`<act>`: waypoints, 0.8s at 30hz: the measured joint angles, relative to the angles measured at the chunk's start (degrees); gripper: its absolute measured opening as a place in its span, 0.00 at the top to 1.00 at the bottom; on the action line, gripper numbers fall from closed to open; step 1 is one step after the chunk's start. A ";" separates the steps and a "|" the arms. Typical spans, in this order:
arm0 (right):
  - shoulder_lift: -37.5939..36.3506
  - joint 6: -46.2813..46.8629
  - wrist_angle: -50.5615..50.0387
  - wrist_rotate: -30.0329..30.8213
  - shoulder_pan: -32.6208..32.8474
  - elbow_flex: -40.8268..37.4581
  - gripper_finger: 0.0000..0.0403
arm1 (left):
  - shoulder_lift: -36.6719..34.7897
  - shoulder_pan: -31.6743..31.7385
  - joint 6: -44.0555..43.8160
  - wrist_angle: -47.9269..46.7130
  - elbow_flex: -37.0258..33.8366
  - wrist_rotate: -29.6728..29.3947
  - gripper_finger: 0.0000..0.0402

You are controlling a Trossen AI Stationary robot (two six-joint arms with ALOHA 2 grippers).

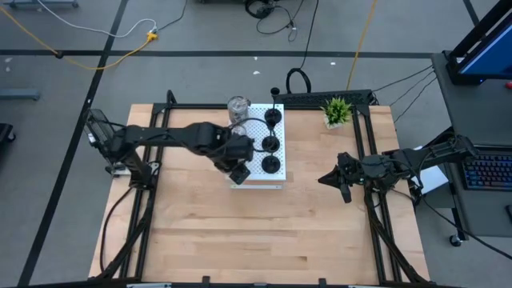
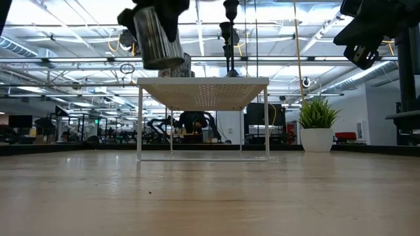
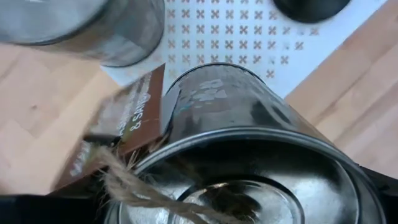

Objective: Pick & Place candle stick holders
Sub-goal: Put the brown scented candle on the shelf aligned with the other brown scented candles

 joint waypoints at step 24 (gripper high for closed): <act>-0.02 0.72 -0.28 0.02 0.00 0.00 1.00 | 4.06 1.44 3.10 0.87 -0.04 -0.73 0.11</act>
